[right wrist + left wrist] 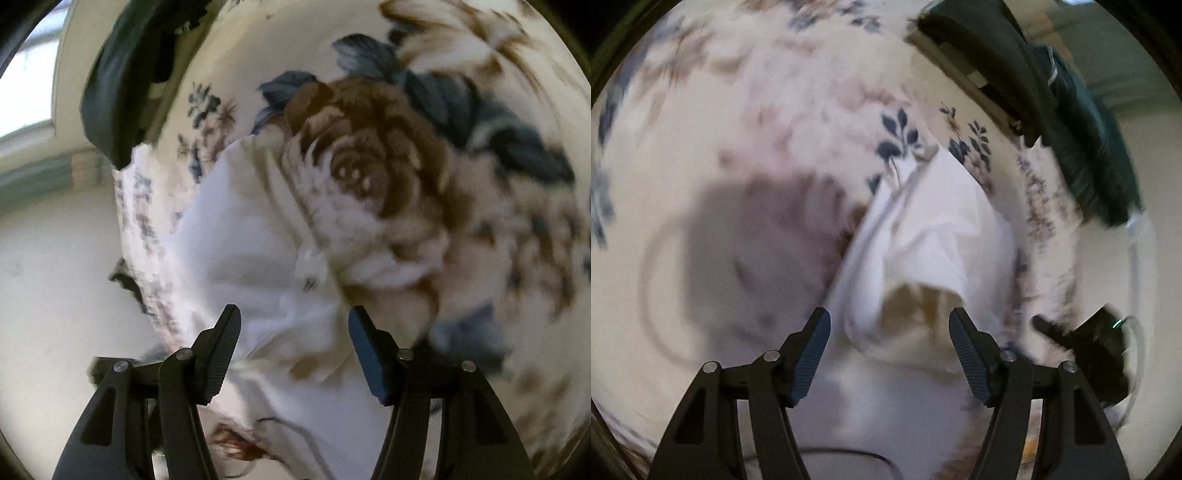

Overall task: Fold small clothes
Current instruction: 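Fold the grasped shirt edge over with both grippers and release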

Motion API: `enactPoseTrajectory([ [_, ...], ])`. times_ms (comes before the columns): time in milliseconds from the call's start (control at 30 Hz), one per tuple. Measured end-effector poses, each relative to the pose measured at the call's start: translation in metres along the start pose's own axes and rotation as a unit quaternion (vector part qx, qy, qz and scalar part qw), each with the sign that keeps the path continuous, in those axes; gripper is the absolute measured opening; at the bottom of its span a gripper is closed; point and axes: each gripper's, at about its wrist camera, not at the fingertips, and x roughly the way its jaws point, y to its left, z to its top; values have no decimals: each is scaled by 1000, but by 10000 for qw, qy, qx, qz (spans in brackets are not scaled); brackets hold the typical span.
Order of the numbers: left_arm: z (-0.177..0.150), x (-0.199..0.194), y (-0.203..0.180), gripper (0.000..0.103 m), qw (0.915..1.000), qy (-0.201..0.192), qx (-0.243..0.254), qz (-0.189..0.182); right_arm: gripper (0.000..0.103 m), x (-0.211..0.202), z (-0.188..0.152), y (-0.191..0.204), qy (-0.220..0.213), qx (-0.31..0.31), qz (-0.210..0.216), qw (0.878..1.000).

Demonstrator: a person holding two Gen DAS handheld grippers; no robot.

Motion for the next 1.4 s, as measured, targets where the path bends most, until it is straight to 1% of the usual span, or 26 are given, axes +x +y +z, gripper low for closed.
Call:
enactPoseTrajectory([
  [67, -3, 5, 5, 63, 9986, 32, -389, -355, 63, -5, -13, -2, 17, 132, 176, 9998],
  [133, -3, 12, 10, 63, 9936, 9, -825, -767, 63, -1, -22, -6, 164, 372, 438, 9982],
  [167, -2, 17, 14, 63, 9884, 1, -1095, -1056, 63, 5, -25, -9, 221, 503, 541, 9970],
  [233, 2, 25, 22, 63, 9741, -74, -1609, -1585, 62, 13, -26, -12, 202, 692, 640, 9953],
  [267, 5, 28, 25, 62, 9685, -141, -1775, -1740, 56, 18, -25, -15, 125, 788, 749, 9940],
  [300, 8, 31, 28, 62, 9637, -224, -1945, -1813, 44, 22, -23, -16, 61, 857, 816, 9929],
  [333, 10, 31, 29, 51, 9607, -317, -2030, -1867, 36, 23, -22, -17, -1, 919, 835, 9923],
  [367, 12, 32, 28, 36, 9614, -399, -2022, -1823, 23, 23, -23, -20, -76, 973, 870, 9914],
  [400, 16, 33, 24, 3, 9667, -391, -1905, -1665, 10, 23, -23, -21, -180, 1022, 856, 9909],
  [433, 17, 32, 21, 2, 9710, -377, -1767, -1569, 7, 22, -24, -21, -254, 1030, 826, 9909],
  [533, 17, 22, 10, 2, 9839, -448, -1285, -1157, 3, 15, -31, -19, -372, 851, 621, 9937],
  [633, 16, 18, 5, 2, 9908, -439, -985, -824, 2, 10, -41, -21, -328, 767, 437, 9956],
  [700, 15, 20, 11, 2, 9928, -375, -947, -636, 2, 8, -48, -25, -290, 733, 257, 9966],
  [767, 10, 18, 20, 2, 9934, -320, -951, -561, 2, 8, -51, -29, -256, 726, 119, 9970],
  [933, -1, 8, 24, 2, 9968, -265, -688, -304, 2, 12, -46, -27, -224, 604, -225, 9977],
  [1033, -2, 2, 18, 4, 9987, -113, -473, -148, 2, 14, -41, -14, 37, 255, -616, 9978],
  [1067, -3, -3, 14, 5, 9993, -90, -351, -29, 3, 11, -40, -10, 112, 168, -739, 9971],
  [1100, -3, -11, 7, 11, 9996, -144, -198, 161, 4, 7, -39, -5, 169, 70, -790, 9967],
  [1133, 0, -17, 1, 23, 9995, -228, -70, 228, 6, 1, -38, -1, 178, -15, -751, 9970],
  [1167, 3, -23, -6, 32, 9992, -334, 65, 202, 14, -8, -36, 4, 101, -121, -729, 9972],
  [1200, 9, -29, -16, 52, 9985, -474, 202, 165, 30, -19, -35, 9, -43, -207, -729, 9971],
  [1233, 14, -32, -25, 56, 9978, -585, 297, 82, 36, -28, -32, 13, -174, -252, -725, 9969],
  [1267, 21, -32, -34, 56, 9969, -666, 408, -99, 42, -35, -28, 17, -303, -267, -677, 9969],
  [1300, 34, -25, -46, 56, 9960, -657, 541, -255, 42, -39, -21, 22, -375, -259, -522, 9976],
  [1333, 42, -18, -51, 56, 9958, -626, 590, -301, 42, -39, -14, 26, -382, -231, -355, 9984],
  [1400, 65, 8, -61, 56, 9954, -552, 624, -474, 42, -32, 5, 34, -397, -130, 111, 9991],
])
